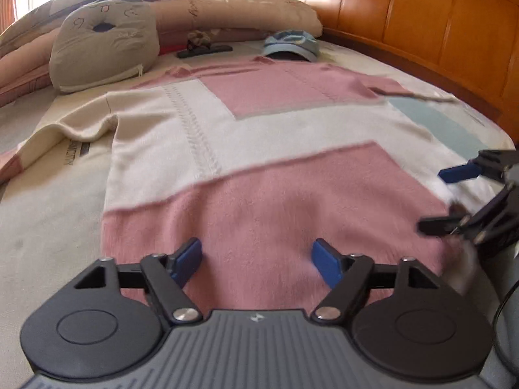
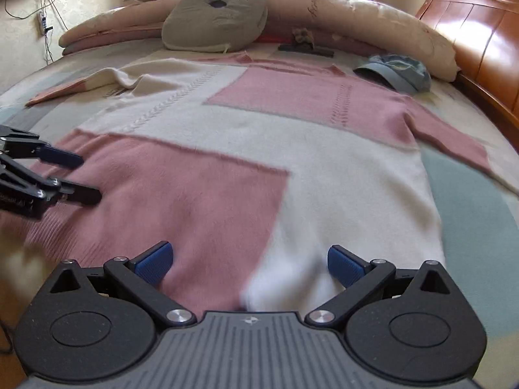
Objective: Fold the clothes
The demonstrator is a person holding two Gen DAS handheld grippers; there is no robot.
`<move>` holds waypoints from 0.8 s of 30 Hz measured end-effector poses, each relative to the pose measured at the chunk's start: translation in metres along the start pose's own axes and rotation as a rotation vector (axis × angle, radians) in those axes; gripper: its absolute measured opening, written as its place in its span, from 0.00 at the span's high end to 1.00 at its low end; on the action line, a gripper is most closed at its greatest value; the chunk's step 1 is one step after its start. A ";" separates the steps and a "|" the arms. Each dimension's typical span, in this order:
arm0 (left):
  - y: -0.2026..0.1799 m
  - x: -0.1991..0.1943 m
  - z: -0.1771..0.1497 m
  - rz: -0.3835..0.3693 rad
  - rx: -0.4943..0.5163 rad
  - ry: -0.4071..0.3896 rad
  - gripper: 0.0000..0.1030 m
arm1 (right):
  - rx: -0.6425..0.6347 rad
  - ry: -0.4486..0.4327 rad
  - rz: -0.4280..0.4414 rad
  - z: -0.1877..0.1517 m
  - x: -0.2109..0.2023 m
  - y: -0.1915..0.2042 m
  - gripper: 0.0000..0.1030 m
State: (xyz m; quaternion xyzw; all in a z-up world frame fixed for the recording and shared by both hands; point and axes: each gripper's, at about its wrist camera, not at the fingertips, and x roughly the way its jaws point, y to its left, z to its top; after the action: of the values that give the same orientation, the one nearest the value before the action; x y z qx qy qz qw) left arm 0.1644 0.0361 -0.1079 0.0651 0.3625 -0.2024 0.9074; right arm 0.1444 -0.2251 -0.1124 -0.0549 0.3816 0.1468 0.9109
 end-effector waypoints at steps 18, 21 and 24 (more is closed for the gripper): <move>-0.002 -0.008 0.009 -0.019 -0.051 0.063 0.22 | -0.099 0.087 0.095 -0.018 -0.030 0.008 0.00; 0.001 -0.011 0.020 0.011 -0.046 0.014 0.22 | -0.037 0.042 0.096 -0.004 -0.041 -0.012 0.00; 0.002 -0.003 0.030 -0.001 -0.059 0.006 0.22 | 0.050 -0.001 0.022 0.013 -0.027 -0.035 0.00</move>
State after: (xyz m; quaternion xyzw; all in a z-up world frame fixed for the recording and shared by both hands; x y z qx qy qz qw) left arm 0.1828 0.0310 -0.0839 0.0386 0.3712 -0.1918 0.9077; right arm 0.1458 -0.2615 -0.0849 -0.0279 0.3853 0.1473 0.9105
